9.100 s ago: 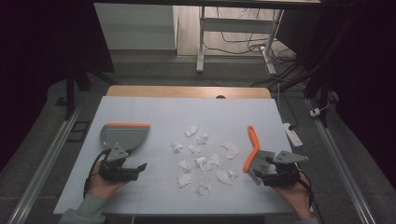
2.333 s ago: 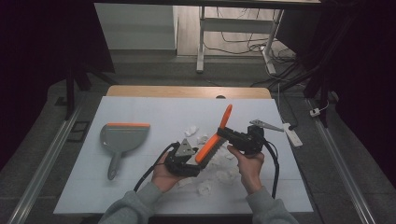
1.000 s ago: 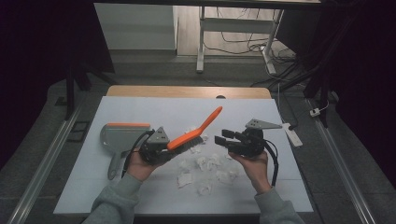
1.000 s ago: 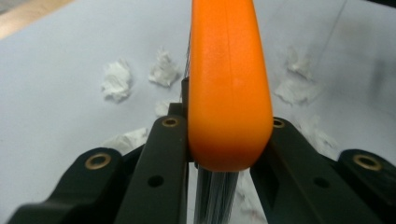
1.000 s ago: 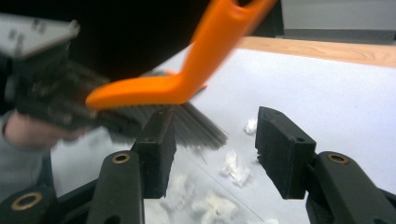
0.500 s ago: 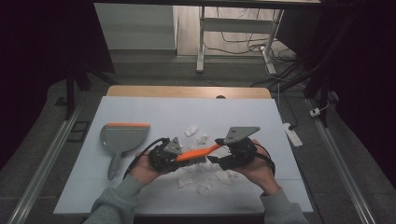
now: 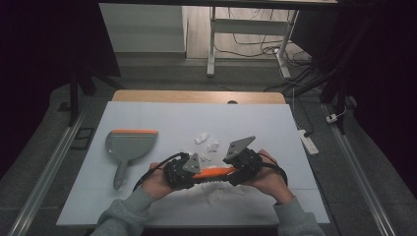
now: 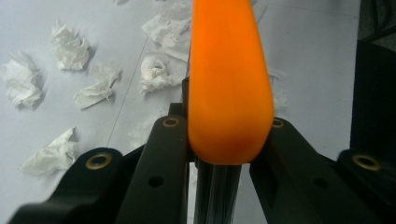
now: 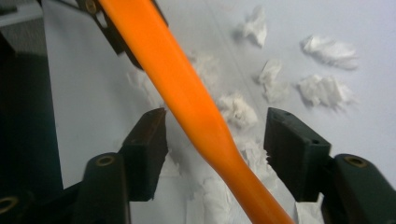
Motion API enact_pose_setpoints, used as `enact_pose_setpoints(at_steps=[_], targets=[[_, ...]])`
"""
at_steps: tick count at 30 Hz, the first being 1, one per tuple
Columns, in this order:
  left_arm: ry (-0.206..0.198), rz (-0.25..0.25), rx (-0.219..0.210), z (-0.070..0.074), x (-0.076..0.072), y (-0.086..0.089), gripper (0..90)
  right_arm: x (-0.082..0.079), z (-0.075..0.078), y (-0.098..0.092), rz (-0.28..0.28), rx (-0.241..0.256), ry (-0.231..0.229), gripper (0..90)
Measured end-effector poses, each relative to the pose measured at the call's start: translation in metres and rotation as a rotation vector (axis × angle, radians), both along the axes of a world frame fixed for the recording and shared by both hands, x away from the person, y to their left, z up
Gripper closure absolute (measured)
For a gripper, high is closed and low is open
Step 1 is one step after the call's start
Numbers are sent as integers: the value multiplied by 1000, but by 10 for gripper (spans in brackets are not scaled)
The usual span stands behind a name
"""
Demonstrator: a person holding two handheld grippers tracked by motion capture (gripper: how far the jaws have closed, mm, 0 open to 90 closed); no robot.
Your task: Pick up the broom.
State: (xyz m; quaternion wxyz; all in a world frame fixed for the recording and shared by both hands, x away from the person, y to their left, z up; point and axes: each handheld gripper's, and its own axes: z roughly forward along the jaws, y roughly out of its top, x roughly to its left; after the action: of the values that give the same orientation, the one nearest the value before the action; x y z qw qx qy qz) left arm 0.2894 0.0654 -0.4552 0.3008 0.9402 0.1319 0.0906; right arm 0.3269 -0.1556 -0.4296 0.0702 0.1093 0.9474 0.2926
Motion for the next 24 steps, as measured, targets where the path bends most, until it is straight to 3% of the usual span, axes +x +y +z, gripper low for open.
enact_pose_setpoints(at_steps=[1,5,9,13,18,22,23,24], targets=[[-7,-7,1,0,-1,0,803,0,0,0,0,0,0,429],[-24,-38,20,1,-4,-1,803,-4,-8,5,93,-87,2,575],[-31,-69,27,2,-6,-2,803,-9,-9,6,149,-110,-24,655],[-29,-82,3,4,-5,1,800,-11,-7,5,167,-103,-39,669],[-75,-61,-27,6,-5,6,776,-15,-3,4,178,-91,-98,687],[-88,-16,-70,9,-3,12,694,-15,-1,4,171,-66,-117,701],[-101,-3,-89,11,-5,14,589,-15,0,3,166,-43,-121,706],[-115,5,-106,13,-6,15,548,-14,1,2,166,-28,-127,707]])
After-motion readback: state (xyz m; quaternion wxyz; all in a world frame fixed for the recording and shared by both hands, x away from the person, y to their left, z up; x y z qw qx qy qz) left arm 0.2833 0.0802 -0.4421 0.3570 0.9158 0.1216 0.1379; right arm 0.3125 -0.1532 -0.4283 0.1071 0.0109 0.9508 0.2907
